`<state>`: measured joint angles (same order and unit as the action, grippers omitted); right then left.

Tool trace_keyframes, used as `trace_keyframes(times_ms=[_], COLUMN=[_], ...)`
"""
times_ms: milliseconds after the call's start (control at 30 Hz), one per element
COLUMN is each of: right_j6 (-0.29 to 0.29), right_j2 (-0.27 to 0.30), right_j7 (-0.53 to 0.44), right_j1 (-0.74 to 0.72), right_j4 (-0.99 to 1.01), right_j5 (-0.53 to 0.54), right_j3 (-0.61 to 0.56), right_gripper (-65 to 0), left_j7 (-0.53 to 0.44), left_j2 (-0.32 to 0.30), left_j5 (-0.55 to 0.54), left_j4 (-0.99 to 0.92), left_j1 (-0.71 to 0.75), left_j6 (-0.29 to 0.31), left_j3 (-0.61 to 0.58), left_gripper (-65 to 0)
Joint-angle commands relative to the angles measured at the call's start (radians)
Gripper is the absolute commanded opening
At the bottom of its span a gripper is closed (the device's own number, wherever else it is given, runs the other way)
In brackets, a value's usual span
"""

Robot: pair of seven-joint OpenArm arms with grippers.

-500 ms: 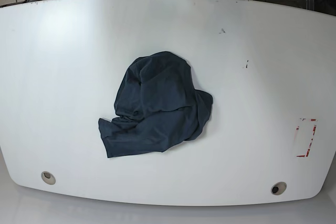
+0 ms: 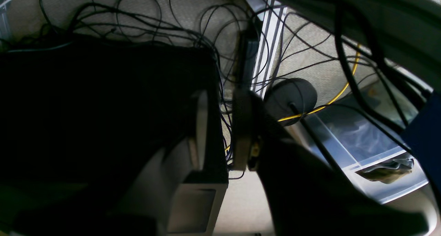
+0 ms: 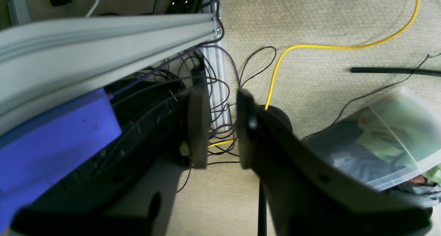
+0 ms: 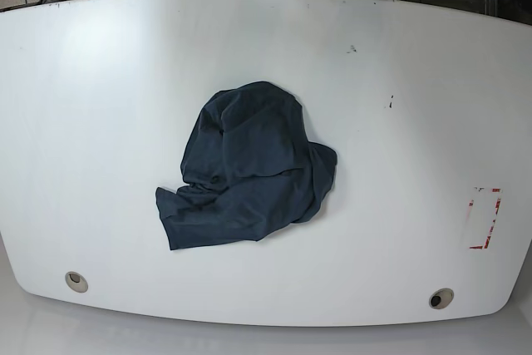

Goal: Layout the t-shirt on the table in an organized manner, then fold the t-shirt properly

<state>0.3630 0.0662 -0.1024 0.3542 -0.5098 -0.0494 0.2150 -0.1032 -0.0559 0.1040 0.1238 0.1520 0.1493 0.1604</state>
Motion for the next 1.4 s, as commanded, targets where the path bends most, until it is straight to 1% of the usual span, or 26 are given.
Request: trace_keyframes(times_ms=[0,433,467,500,633,1067,1167,1233,1367], right_j6=[0.006,0.007,0.006,0.001,0.001,0.003,0.005,0.005,0.005], right_j2=[0.006,0.006,0.006,-0.027,-0.036,-0.041,-0.052,-0.052,-0.055], right_j7=[-0.017,-0.020,-0.021,-0.018,-0.015,-0.015,-0.020,-0.020,-0.015], right_j1=[0.025,0.119,0.121,0.039,0.022,0.026,0.044,0.059,0.111], right_j4=[-0.015,-0.133,-0.134,-0.122,-0.117,-0.120,-0.125,-0.152,-0.238], right_j5=[-0.001,-0.001,-0.001,0.006,0.007,0.007,0.006,0.006,0.007], right_j3=[0.001,0.001,0.001,0.001,0.004,0.002,0.005,0.005,0.005], right_gripper=[-51.5,-51.5,-51.5,-52.0,-52.0,-52.0,-52.2,-52.2,-52.2], left_j7=[0.006,-0.003,-0.003,-0.014,-0.016,-0.016,-0.017,-0.017,-0.017], left_j2=[-0.006,-0.016,-0.016,-0.011,-0.011,-0.011,-0.015,-0.026,-0.026], left_j5=[-0.001,-0.006,-0.005,-0.007,-0.007,-0.007,-0.008,-0.008,-0.008], left_j4=[0.028,0.223,0.227,0.213,0.213,0.213,0.218,0.247,0.328], left_j1=[0.019,0.123,0.125,0.102,0.102,0.107,0.119,0.131,0.176], left_j6=[0.000,-0.003,-0.003,-0.004,-0.004,-0.004,-0.001,-0.001,-0.001], left_j3=[-0.002,-0.014,-0.015,-0.006,-0.005,-0.005,-0.005,-0.005,-0.005], left_gripper=[-53.1,-53.0,-53.0,-53.9,-53.9,-53.9,-53.9,-53.9,-53.9])
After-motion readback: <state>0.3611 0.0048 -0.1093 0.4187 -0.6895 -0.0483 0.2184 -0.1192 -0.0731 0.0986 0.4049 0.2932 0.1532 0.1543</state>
